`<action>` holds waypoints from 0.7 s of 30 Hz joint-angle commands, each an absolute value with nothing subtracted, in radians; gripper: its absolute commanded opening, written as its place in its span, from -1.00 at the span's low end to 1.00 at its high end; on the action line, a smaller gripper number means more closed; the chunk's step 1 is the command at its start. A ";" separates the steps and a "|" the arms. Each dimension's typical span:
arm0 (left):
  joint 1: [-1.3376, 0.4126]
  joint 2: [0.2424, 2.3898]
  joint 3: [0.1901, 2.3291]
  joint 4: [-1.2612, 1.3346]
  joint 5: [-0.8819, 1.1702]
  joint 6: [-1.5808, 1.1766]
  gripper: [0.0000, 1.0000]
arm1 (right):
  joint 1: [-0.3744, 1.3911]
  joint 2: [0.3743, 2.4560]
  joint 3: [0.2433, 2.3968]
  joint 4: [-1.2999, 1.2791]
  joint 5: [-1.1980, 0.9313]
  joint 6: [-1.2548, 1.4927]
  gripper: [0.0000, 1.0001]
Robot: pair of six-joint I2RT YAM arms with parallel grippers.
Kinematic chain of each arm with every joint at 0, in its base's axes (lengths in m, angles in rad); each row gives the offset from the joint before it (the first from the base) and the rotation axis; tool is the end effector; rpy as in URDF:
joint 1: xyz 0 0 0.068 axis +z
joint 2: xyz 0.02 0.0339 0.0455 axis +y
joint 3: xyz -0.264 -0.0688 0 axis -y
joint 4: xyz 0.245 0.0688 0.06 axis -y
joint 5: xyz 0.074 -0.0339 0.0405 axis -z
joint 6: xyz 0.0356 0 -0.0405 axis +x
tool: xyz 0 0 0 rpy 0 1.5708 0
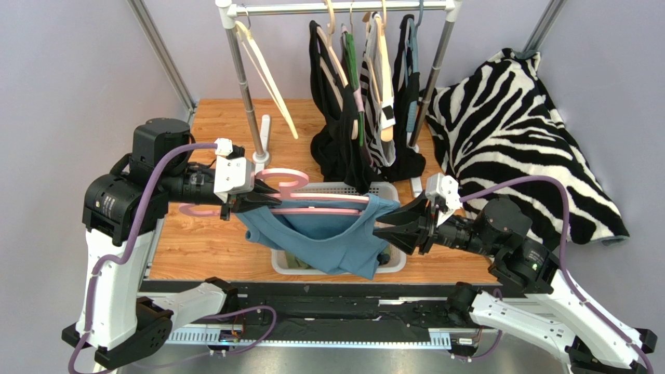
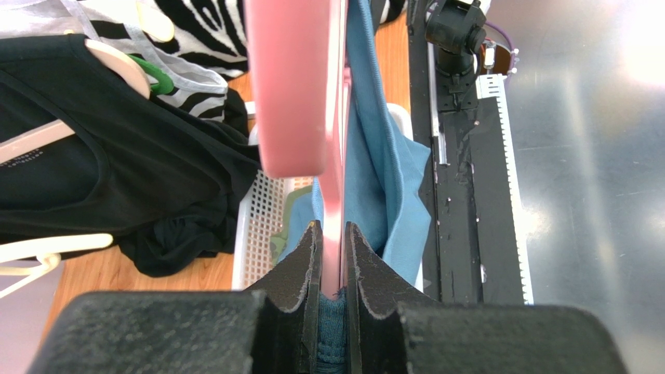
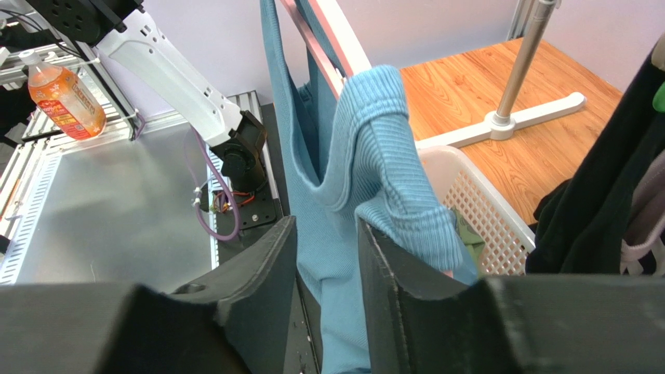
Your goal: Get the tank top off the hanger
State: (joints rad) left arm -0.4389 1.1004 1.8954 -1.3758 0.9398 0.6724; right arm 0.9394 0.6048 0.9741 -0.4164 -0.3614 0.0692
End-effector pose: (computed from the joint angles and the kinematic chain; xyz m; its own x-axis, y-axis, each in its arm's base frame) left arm 0.0860 -0.0721 0.5136 0.1482 0.3364 -0.9300 0.9835 0.0481 0.1741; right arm 0.0588 0.1017 0.4029 -0.0943 -0.0195 -0.9953 -0.9593 0.2690 0.0857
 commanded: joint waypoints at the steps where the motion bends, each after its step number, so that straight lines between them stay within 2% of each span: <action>1: -0.442 1.092 1.931 -1.477 0.963 0.661 -1.00 | 0.939 0.630 0.979 -0.310 -0.385 0.086 -0.28; 7: -0.440 1.088 1.924 -1.479 0.965 0.664 -1.00 | 0.939 0.657 0.994 -0.304 -0.390 0.083 -0.56; 10: -0.440 1.083 1.924 -1.479 0.965 0.666 -1.00 | 0.939 0.647 0.967 -0.313 -0.373 0.081 -0.75; 11: -0.440 1.081 1.922 -1.479 0.968 0.666 -1.00 | 0.939 0.638 0.954 -0.316 -0.350 0.081 -0.88; 13: -0.440 1.081 1.919 -1.477 0.968 0.667 -1.00 | 0.939 0.623 0.916 -0.321 -0.322 0.087 -0.91; 15: -0.442 1.080 1.914 -1.479 0.968 0.670 -1.00 | 0.939 0.594 0.893 -0.325 -0.296 0.095 -0.86; 16: -0.440 1.080 1.914 -1.479 0.966 0.669 -1.00 | 0.940 0.585 0.882 -0.330 -0.290 0.100 -0.78; 17: -0.440 1.081 1.911 -1.477 0.966 0.669 -1.00 | 0.939 0.575 0.868 -0.333 -0.278 0.107 -0.58; 20: -0.440 1.080 1.914 -1.479 0.965 0.670 -1.00 | 0.939 0.532 0.851 -0.348 -0.262 0.121 -0.33; 21: -0.442 1.083 1.914 -1.479 0.965 0.669 -1.00 | 0.939 0.526 0.851 -0.354 -0.261 0.123 -0.31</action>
State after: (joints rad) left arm -0.4389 1.0920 1.8954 -1.3758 0.9398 0.6708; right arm 0.9390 0.5667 0.8589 -0.3630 -0.3054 0.1009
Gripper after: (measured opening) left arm 0.162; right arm 0.312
